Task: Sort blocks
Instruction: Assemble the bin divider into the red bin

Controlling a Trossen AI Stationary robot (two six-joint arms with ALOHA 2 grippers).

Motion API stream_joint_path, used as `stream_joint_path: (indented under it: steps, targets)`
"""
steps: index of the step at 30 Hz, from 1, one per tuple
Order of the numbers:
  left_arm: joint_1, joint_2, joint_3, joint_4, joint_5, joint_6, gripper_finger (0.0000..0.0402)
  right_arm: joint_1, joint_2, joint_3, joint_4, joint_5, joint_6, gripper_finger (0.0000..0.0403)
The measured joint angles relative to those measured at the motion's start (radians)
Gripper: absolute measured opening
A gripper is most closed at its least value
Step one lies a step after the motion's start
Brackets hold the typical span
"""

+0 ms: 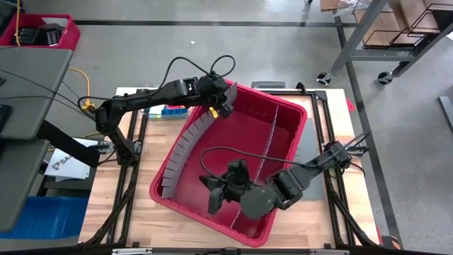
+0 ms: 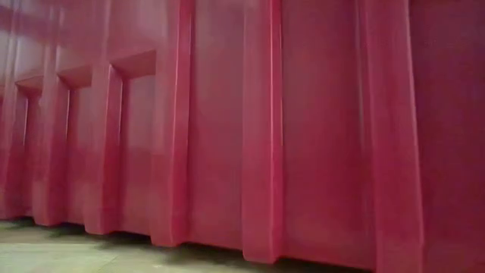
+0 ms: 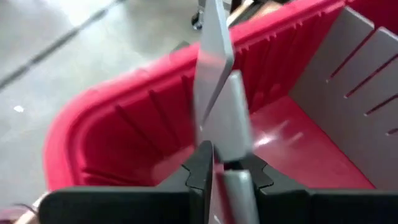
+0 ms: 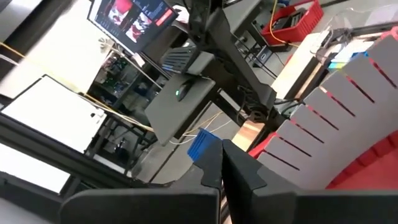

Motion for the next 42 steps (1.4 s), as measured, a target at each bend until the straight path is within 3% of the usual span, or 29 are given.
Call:
stream_joint_path:
  steps: [13, 18, 28, 37, 42]
  targets:
    - [0.022, 0.027, -0.028, -0.045, 0.042, -0.069, 0.0073, 0.008, -0.006, -0.001, 0.070, 0.001, -0.080, 0.0000]
    - [0.038, 0.043, -0.024, -0.066, 0.150, -0.080, 0.0098, 0.009, -0.006, -0.002, 0.071, 0.001, -0.099, 0.0000]
    - [0.045, 0.064, -0.026, -0.097, 0.163, -0.107, 0.0128, 0.014, -0.006, -0.002, 0.110, 0.002, -0.149, 0.0000]
    - [0.053, -0.009, 0.112, -0.097, 0.170, -0.085, 0.0129, 0.014, -0.006, -0.002, 0.125, 0.007, -0.185, 0.0000]
    - [0.052, -0.082, 0.168, -0.210, 0.154, 0.020, 0.0129, 0.018, -0.006, -0.003, 0.130, 0.003, -0.207, 0.0000]
